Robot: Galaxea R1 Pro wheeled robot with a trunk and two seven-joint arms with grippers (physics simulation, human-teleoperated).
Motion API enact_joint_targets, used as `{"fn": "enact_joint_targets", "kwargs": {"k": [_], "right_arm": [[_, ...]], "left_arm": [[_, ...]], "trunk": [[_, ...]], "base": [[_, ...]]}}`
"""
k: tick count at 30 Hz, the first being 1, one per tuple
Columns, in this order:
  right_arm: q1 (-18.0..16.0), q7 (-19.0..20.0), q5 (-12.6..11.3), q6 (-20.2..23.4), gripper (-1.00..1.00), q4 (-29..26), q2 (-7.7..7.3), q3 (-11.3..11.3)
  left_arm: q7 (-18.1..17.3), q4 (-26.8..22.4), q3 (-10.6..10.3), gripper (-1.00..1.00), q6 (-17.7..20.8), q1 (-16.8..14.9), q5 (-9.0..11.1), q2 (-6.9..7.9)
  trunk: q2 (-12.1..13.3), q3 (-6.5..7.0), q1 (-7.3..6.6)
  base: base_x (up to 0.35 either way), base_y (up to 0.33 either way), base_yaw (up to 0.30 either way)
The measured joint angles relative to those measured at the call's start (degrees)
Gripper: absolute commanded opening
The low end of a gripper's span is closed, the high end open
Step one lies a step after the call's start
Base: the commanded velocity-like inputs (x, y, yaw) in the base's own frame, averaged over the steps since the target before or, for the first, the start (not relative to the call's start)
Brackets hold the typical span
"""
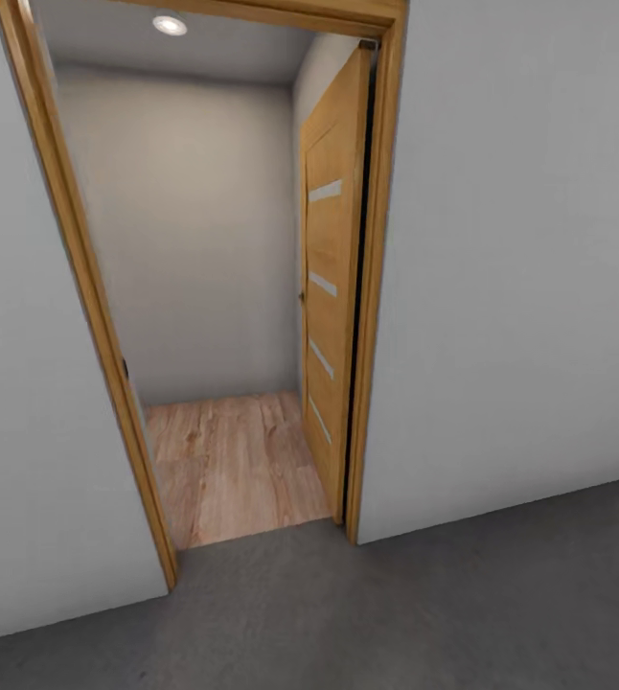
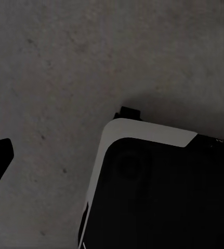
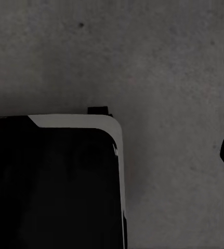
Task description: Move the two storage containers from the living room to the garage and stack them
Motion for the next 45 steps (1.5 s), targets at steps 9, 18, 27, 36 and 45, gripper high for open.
{"fn": "enact_joint_targets", "kwargs": {"k": [9,18,27,36,45], "right_arm": [[0.0,0.0,-0.1,0.0,1.0,0.0,-0.05,0.0],[0.0,0.0,-0.1,0.0,1.0,0.0,0.0,0.0],[0.0,0.0,-0.1,-0.1,1.0,0.0,-0.07,0.0],[0.0,0.0,-0.1,0.0,1.0,0.0,0.02,0.0],[0.0,-0.2,-0.3,-0.1,1.0,0.0,0.02,-0.1]], "left_arm": [[0.0,0.0,0.0,1.0,0.0,0.0,0.0,0.02],[0.1,0.0,0.0,1.0,-0.6,0.0,0.1,-0.06],[0.1,0.0,0.0,1.0,-0.9,0.0,0.1,-0.05],[0.2,0.0,0.0,1.0,-0.8,0.0,0.1,-0.06],[0.2,0.1,0.0,1.0,-0.8,0.0,0.1,-0.07]], "trunk": [[0.0,0.0,0.0],[0.0,0.0,0.0],[0.0,0.0,0.0],[0.0,0.0,0.0],[0.0,0.0,0.0]], "base": [[0.3,-0.195,0.0],[0.3,-0.195,0.0],[0.299,-0.195,0.0],[0.299,-0.195,0.0],[0.299,-0.194,0.004]]}}
